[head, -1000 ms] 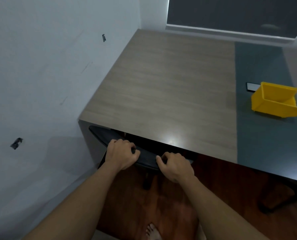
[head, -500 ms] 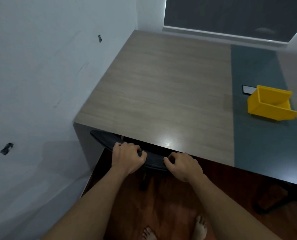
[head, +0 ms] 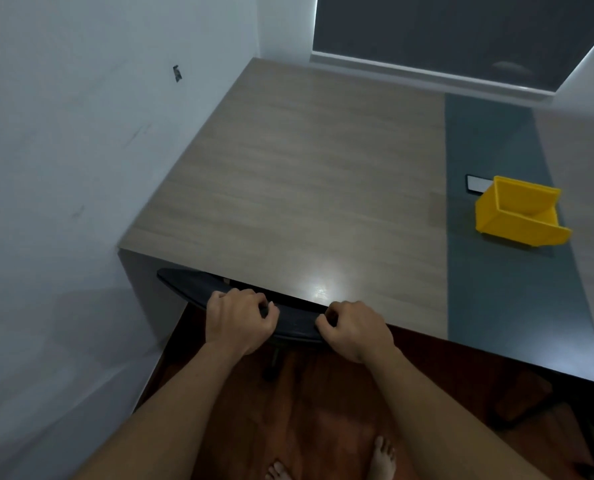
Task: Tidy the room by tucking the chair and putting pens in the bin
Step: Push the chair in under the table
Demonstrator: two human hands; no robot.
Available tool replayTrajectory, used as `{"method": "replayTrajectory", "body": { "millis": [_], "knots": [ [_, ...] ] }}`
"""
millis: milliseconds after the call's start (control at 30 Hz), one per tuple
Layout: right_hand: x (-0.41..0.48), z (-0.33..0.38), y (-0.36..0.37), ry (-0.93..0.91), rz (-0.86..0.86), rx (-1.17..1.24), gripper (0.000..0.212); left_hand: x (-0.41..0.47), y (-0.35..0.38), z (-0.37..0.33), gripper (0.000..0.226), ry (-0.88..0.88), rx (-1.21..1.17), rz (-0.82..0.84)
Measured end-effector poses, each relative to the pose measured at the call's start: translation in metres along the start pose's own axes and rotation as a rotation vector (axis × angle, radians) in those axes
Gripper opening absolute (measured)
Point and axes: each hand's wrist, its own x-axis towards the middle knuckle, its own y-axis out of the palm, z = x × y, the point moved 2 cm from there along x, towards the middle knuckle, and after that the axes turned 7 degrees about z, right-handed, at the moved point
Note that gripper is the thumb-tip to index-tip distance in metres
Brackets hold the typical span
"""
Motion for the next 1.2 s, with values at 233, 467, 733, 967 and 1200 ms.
{"method": "replayTrajectory", "body": {
  "millis": [233,467,733,967,1200],
  "knots": [
    [-0.003,0.000,0.004,0.001,-0.096,-0.049,0.055,0.001,0.002,0.003,0.051,0.007,-0.002,0.018],
    [-0.051,-0.040,-0.019,0.010,-0.132,0.039,0.077,-0.018,-0.024,-0.028,0.055,0.066,-0.240,0.077],
    [-0.128,-0.156,-0.072,0.122,-0.194,0.151,0.080,-0.054,-0.051,-0.139,0.056,0.190,-0.313,0.110],
    [-0.191,-0.283,-0.099,0.188,-0.192,0.227,0.079,-0.084,-0.042,-0.265,0.057,0.222,-0.337,0.166],
    [-0.227,-0.412,-0.105,0.229,-0.153,0.258,0.079,-0.109,-0.011,-0.374,0.051,0.222,-0.373,0.173]
  ]
}}
